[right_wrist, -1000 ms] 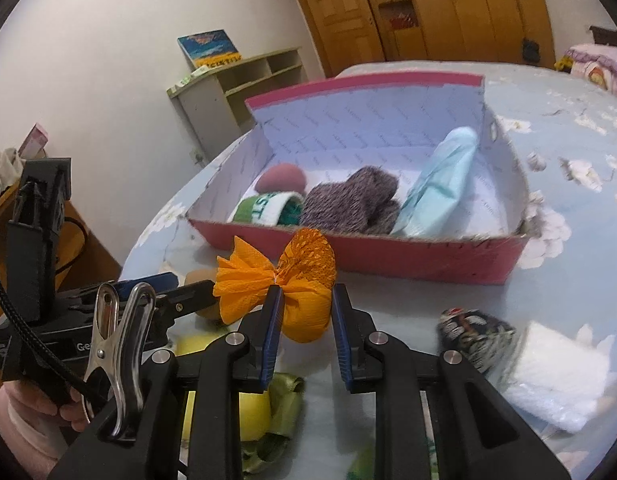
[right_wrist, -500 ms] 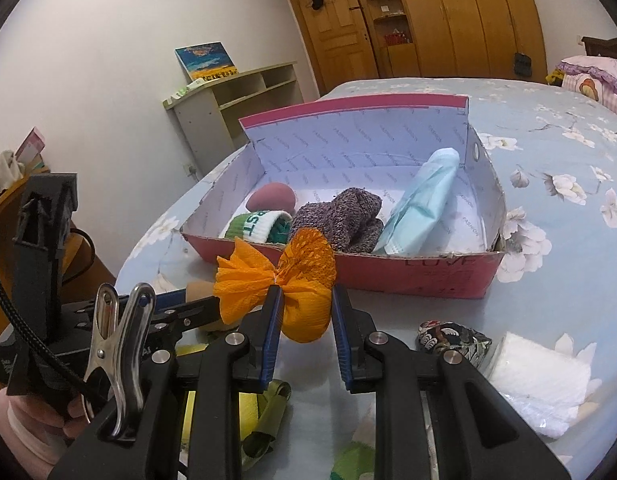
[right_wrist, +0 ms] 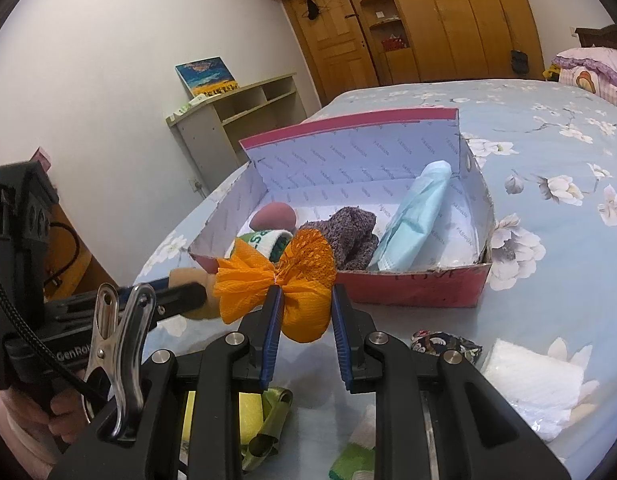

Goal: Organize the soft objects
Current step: 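Grasp the orange bow with the right tool while the left tool grasps the beige sponge, then lower the orange bow and beige sponge into the box and open both tools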

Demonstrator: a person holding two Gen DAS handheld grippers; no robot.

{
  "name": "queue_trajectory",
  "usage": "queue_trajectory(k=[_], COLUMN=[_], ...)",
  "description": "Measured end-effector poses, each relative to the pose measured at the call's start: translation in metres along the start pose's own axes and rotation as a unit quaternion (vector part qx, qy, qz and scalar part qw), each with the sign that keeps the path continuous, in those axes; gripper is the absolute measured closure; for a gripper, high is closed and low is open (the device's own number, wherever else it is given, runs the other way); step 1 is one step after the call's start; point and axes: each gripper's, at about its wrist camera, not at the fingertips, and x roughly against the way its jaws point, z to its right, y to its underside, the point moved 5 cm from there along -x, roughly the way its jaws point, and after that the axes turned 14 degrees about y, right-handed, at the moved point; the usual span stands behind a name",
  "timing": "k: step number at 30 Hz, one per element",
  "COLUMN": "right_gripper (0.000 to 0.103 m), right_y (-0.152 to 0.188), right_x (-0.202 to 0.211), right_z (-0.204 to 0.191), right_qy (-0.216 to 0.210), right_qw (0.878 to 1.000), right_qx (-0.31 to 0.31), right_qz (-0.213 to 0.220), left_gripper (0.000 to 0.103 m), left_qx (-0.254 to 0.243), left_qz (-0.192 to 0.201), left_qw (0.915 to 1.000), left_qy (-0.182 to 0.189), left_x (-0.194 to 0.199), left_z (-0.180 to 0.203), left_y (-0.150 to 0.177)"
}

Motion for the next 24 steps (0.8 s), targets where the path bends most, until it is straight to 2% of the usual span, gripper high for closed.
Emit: queue_trajectory(k=[14, 24], right_gripper=[0.078, 0.078], right_y=[-0.041, -0.065], right_x=[0.011, -0.010], right_z=[0.024, 0.043], right_qy=[0.022, 0.022], right_qw=[0.999, 0.999], right_qx=[-0.013, -0.030], right_qz=[0.032, 0.016], left_gripper=[0.068, 0.068], left_qx=[-0.022, -0.034], left_qz=[0.000, -0.005], left_qw=[0.9997, 0.9994], left_qy=[0.001, 0.010], left_x=[-0.027, -0.056], left_z=[0.012, 0.020], left_y=[-0.053, -0.078])
